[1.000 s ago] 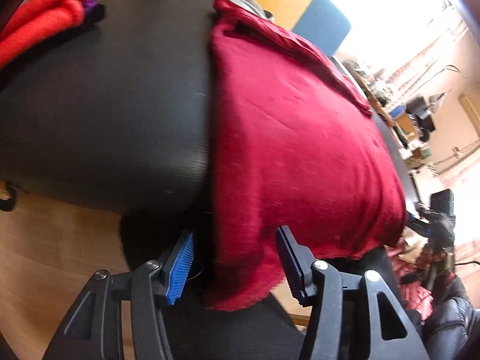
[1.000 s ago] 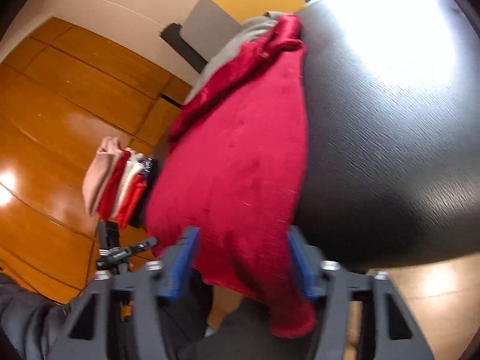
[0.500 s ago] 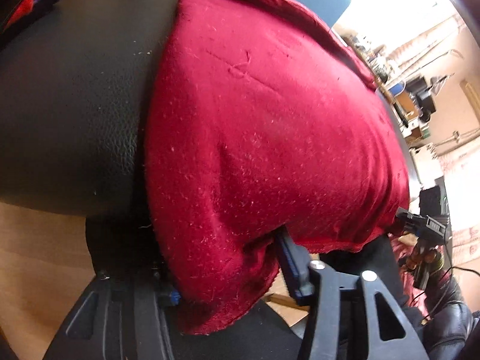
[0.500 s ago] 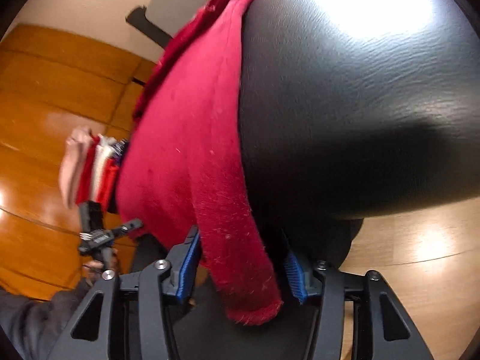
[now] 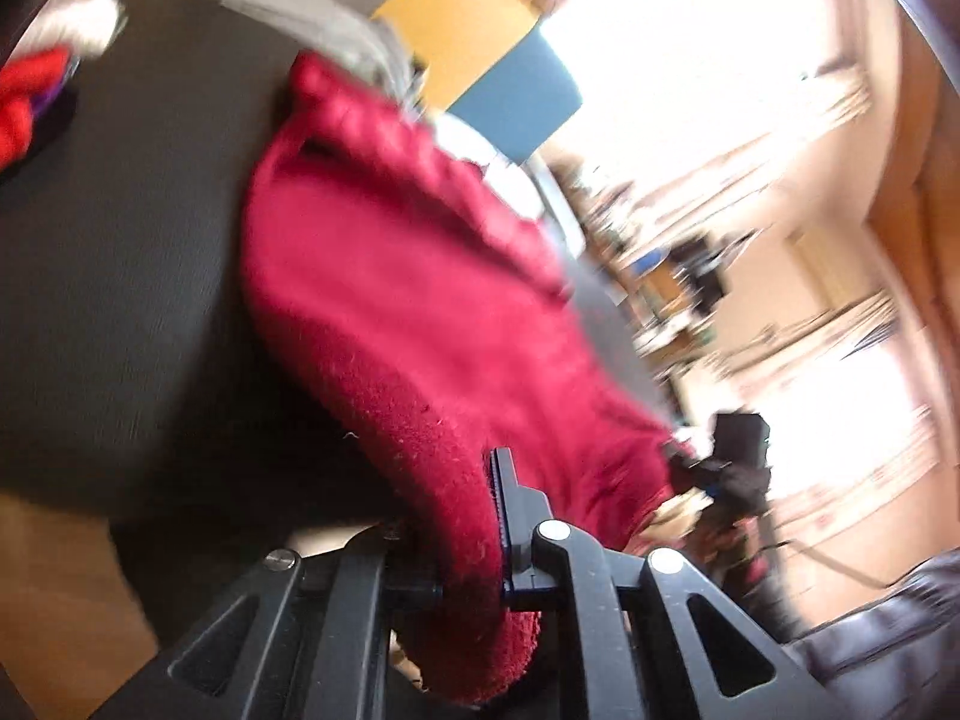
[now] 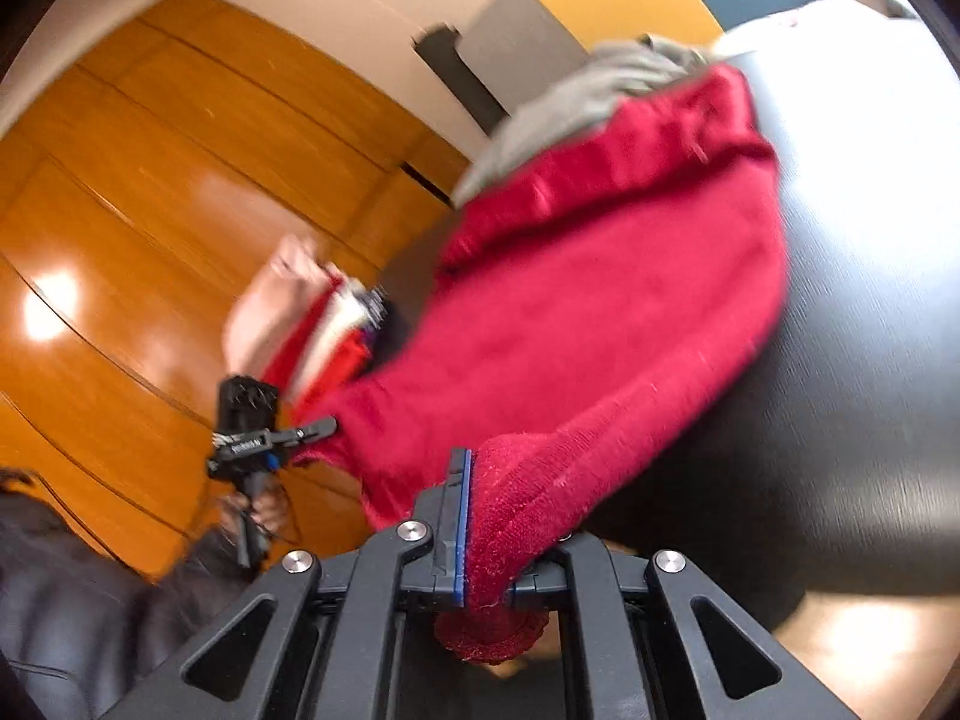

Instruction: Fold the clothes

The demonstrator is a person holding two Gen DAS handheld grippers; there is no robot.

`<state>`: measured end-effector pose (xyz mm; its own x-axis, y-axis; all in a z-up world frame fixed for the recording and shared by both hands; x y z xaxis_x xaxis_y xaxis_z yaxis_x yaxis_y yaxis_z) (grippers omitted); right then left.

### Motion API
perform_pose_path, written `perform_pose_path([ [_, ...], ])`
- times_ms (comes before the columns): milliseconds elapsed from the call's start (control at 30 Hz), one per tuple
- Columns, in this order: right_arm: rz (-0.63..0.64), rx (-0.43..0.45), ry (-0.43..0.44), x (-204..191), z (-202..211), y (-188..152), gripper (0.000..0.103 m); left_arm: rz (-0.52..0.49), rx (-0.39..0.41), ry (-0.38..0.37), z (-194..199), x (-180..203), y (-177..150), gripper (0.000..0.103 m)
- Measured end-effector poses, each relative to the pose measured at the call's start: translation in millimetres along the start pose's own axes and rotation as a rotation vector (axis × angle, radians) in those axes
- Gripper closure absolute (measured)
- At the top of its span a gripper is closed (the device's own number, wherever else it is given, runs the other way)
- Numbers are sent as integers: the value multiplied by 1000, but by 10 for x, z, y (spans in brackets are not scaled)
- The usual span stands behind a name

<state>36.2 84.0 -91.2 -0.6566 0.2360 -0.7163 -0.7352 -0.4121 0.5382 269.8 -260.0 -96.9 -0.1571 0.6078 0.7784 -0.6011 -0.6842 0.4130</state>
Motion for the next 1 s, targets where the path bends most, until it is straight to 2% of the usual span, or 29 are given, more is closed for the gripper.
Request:
perform_pose_path([
  [167, 12, 101, 37, -111, -70, 520, 95, -38, 102, -83, 10, 219, 673, 93],
  [267, 27, 158, 31, -110, -203, 934, 95, -66, 151, -73, -41, 240, 1117, 93],
  [367, 29, 193, -4, 33, -411, 1379, 95, -60, 185, -44, -227, 202, 1604, 93],
  [467, -7, 211, -45, 372, -637, 1836, 95, -33, 196, 11, -575, 13, 2038, 93],
  [567, -86, 187, -112, 855, -940, 2156, 95, 22, 171, 108, -1100, -322, 2368, 94],
  [667, -177, 94, -202, 1322, -1292, 2166, 95, 107, 74, 204, -1467, -825, 2375, 96],
  [700, -195, 74, -219, 1426, -1364, 2147, 99, 119, 52, 207, -1558, -928, 2332, 97],
  [800, -165, 102, -183, 1423, -1288, 2057, 99, 113, 59, 166, -1518, -955, 2192, 97],
  [900, -138, 85, -176, 1301, -1222, 1891, 99, 80, 41, 176, -1406, -882, 1920, 97],
  [1000, -138, 59, -161, 1168, -1158, 1693, 99, 102, 23, 162, -1216, -860, 1642, 97],
])
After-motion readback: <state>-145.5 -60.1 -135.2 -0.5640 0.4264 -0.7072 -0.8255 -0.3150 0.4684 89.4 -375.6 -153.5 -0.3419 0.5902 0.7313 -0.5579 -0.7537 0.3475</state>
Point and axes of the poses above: each gripper's, at about its wrist camera, not at the fingertips, and z roughly against the way its jaws point, x to its right, y to its top, the point moved 4 cm from there along -z, roughly the way its jaws point, and after that the axes turned 1 degree about z, right-handed, at the moved point
